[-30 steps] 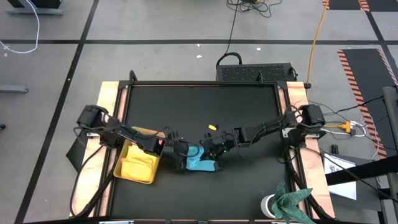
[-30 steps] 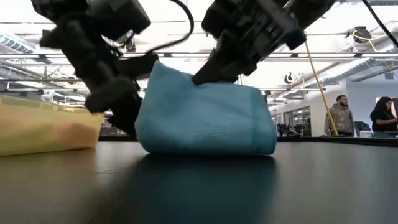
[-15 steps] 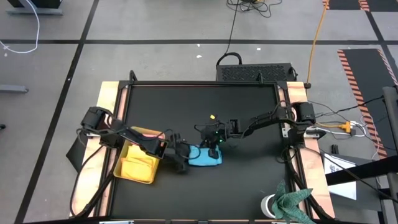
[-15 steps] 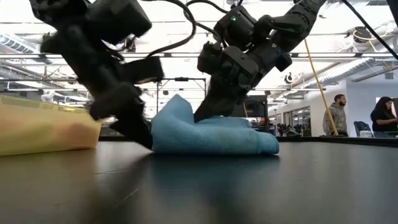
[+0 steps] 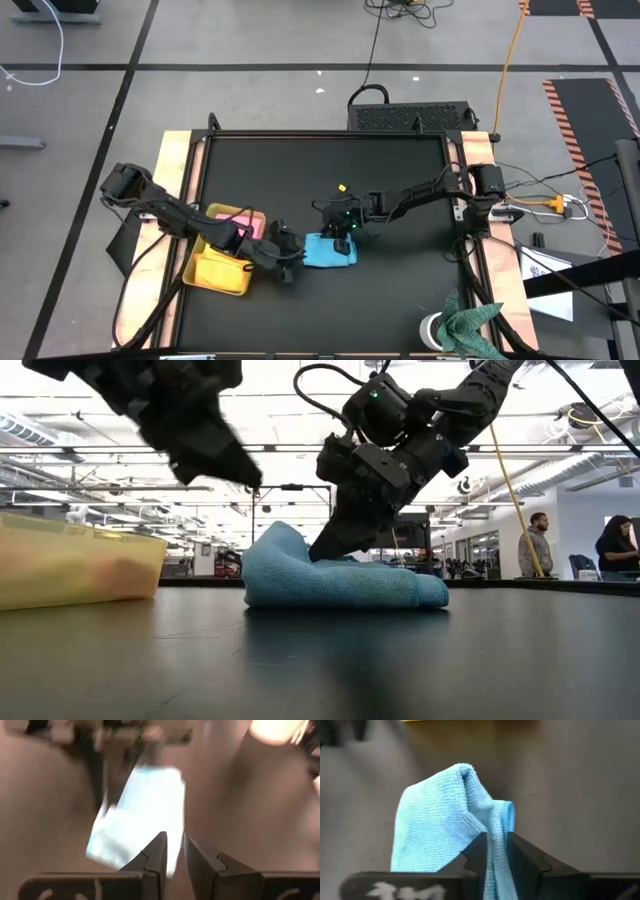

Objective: Fold microfiber towels
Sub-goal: Fold the blue microfiber towel

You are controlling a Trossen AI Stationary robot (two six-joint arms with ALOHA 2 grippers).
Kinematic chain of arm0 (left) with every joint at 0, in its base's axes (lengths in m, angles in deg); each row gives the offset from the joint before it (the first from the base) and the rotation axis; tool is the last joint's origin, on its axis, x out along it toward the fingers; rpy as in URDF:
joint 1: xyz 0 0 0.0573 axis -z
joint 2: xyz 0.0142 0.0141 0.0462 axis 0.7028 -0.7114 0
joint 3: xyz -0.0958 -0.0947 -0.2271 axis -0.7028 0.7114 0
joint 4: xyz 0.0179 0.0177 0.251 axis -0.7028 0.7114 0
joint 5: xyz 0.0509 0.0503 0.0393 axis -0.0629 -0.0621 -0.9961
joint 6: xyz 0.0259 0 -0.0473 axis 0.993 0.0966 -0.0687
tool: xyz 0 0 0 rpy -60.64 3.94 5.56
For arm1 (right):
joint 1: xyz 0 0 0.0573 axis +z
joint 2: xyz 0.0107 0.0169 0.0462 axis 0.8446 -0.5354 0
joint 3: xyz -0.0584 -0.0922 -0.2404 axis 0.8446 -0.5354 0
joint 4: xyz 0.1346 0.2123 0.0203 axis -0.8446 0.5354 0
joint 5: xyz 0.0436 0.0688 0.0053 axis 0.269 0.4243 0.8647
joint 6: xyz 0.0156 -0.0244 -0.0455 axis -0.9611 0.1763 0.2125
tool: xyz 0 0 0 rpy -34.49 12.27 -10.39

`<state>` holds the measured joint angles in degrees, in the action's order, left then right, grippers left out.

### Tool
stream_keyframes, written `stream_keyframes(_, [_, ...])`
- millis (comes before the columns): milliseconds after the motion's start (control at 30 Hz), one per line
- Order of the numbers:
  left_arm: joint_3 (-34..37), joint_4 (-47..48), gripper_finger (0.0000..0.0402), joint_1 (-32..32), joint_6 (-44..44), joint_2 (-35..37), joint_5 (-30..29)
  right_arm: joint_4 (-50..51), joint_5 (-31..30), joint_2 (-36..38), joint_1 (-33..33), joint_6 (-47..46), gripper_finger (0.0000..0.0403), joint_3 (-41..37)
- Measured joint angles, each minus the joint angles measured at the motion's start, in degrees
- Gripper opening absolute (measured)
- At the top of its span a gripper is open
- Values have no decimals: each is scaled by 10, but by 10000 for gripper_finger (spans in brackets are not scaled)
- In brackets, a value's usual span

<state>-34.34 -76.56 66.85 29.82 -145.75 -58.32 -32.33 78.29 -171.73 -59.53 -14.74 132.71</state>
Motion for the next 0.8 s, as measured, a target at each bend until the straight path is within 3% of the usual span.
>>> stream_keyframes(167, [-1,-63,69,-17,32,-44,-28,36,-2,22,-12,-32,111,0])
stream_keyframes(333, [0,-64,69,-52,20,-101,-50,61,-3,54,12,-34,118,-6])
stream_keyframes(467, [0,-69,69,-72,1,-137,-63,30,0,55,52,-34,92,-35])
stream_keyframes(633, [-1,-49,69,-81,-27,-160,-52,-2,-87,54,83,-68,41,-103])
stream_keyframes(800, [-1,-33,69,-78,-29,-144,-40,-87,-89,55,98,-78,4,-149])
